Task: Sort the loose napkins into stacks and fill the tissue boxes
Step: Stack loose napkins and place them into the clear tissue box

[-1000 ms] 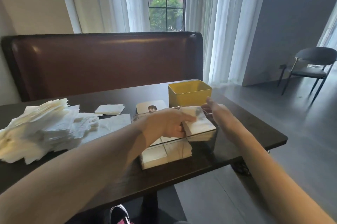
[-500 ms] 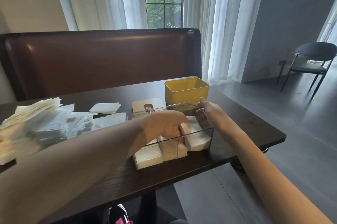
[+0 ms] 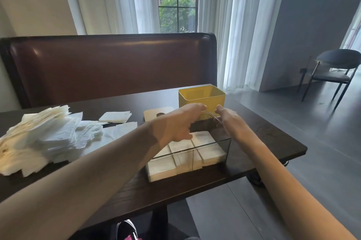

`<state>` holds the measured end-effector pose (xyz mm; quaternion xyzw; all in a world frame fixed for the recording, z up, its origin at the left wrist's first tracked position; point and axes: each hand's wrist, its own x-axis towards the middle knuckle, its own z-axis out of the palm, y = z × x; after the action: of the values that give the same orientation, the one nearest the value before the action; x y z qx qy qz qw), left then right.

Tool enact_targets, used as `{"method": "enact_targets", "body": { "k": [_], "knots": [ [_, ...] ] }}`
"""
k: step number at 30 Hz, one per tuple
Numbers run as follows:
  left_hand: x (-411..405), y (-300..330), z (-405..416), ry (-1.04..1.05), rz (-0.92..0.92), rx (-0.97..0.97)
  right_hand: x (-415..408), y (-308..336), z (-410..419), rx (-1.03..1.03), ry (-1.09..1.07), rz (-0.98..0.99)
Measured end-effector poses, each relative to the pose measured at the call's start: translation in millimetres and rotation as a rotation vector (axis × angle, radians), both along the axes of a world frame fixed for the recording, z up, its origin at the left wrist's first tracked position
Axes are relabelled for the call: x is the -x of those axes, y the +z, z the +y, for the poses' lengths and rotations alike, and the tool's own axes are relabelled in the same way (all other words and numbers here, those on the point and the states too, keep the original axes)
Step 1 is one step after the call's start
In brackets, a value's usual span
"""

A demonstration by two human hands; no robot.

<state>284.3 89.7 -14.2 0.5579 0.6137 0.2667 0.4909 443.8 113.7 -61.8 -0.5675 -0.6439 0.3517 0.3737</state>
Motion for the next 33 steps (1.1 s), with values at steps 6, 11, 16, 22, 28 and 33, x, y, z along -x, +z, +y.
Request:
{"method": "enact_targets", "body": {
  "k": [6,11,16,22,28,33],
  "knots": [
    [-6.8,-0.9,-9.8,0.012,-0.271,0.340,0.4,7.9,-5.1,-0.094,-0.059,0.069],
    [-8.1,3.8,-12.9,0.132,-0.396,0.309,6.2,17.3,-15.3,-0.218,-0.126,0.038],
    [9.5,19.7,-33.4,0.248,-0.430,-0.046,21.0,37.6,-32.9,-0.300,-0.139,0.193],
    [50.9,29.5,-65.4,0.357,-0.494,-0.328,69.3,58.0,-60.0,-0.355,-0.026,0.297],
    [108.0,25.9,-91.9,0.511,-0.459,-0.445,136.8,63.0,-83.4,-0.324,0.105,0.403],
    [158.6,13.8,-107.5,0.633,-0.457,-0.463,198.8,53.5,-95.1,-0.203,0.210,0.474]
  ]
}}
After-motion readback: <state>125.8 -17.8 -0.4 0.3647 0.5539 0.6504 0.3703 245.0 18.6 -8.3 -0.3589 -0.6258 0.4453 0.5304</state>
